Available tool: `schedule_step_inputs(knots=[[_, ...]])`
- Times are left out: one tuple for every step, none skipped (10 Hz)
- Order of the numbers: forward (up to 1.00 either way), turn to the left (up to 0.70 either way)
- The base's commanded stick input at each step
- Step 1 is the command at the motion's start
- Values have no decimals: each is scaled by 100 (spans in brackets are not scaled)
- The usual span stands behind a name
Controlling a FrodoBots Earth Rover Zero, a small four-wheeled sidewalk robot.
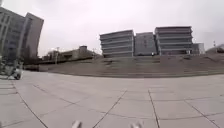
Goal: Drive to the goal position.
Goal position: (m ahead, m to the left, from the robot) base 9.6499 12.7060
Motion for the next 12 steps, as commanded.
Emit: schedule_step_inputs(knots=[[70, 0], [70, 0], [70, 0], [70, 3], [70, 28], [70, 32], [70, 35], [70, 35], [70, 29], [70, 17], [70, 5], [70, 1]])
